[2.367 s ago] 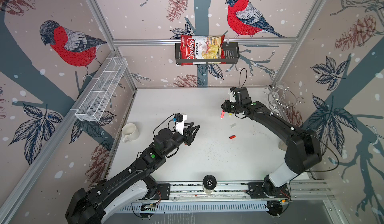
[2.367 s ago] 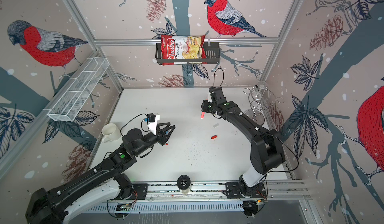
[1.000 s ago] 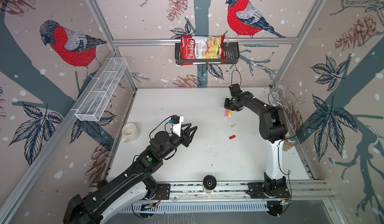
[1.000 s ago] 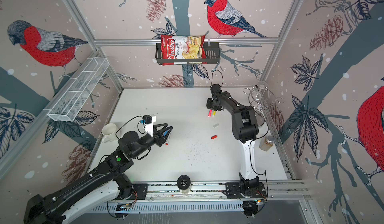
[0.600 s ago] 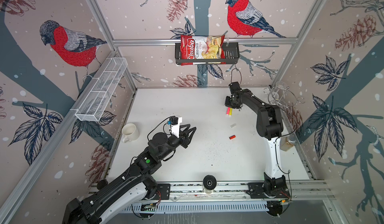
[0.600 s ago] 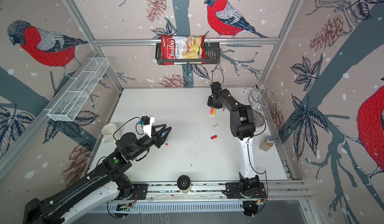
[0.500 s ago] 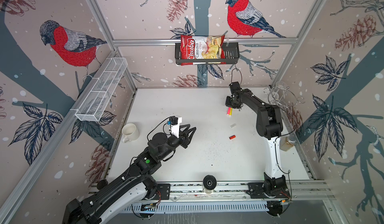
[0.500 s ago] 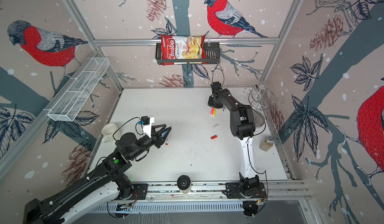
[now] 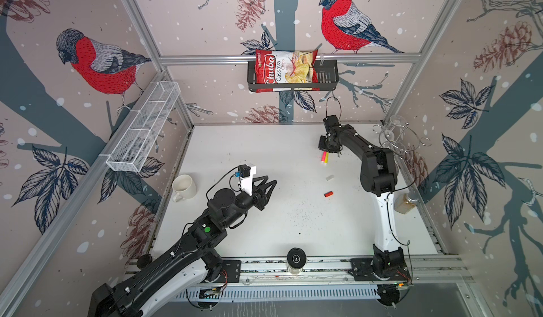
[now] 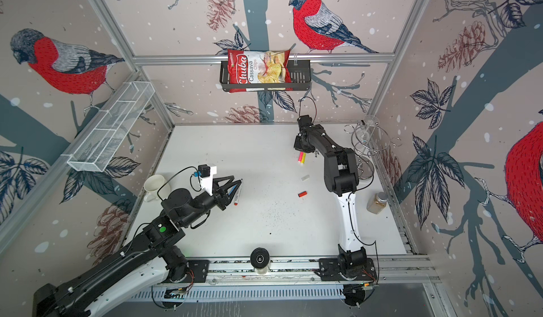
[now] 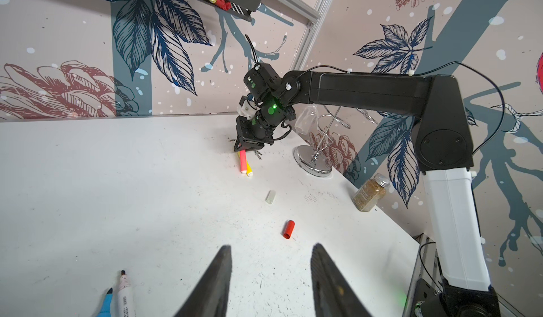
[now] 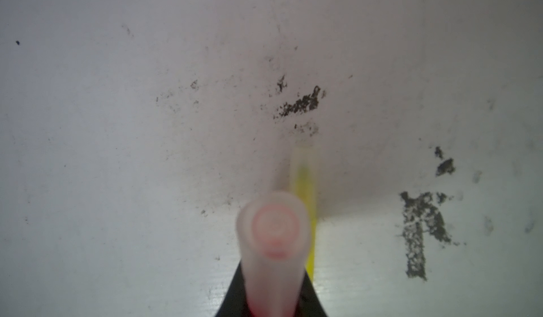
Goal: Insert pens into pen caps
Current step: Place a pen at the top-center of the table.
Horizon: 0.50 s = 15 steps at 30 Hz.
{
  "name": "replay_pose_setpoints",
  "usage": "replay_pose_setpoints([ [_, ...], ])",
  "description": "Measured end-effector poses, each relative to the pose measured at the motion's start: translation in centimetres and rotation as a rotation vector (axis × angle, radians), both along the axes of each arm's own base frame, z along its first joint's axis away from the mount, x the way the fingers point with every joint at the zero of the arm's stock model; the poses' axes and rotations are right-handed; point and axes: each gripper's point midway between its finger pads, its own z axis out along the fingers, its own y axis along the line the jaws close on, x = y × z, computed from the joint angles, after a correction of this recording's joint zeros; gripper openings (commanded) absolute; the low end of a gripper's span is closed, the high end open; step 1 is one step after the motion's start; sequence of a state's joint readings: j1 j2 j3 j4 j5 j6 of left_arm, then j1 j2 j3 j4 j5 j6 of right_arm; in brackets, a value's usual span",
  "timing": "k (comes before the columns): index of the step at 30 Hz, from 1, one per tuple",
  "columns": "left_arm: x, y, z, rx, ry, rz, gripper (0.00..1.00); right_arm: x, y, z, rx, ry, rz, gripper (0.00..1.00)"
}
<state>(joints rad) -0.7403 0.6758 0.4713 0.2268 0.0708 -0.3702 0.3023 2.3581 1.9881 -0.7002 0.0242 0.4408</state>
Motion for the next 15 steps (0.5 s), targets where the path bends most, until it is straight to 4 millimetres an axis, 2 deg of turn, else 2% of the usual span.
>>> replay_pose_setpoints([
  [6, -0.27, 0.26, 0.59, -0.013, -0.015, 0.001, 0.45, -0.04, -0.29, 0.18, -0.015, 0.003, -0.005, 0.26],
  [15, -0.39, 0.65, 0.51, -0.009, -0.012, 0.013, 0.45, 0.05, -0.33, 0.57, -0.022, 0.0, -0.008, 0.27],
])
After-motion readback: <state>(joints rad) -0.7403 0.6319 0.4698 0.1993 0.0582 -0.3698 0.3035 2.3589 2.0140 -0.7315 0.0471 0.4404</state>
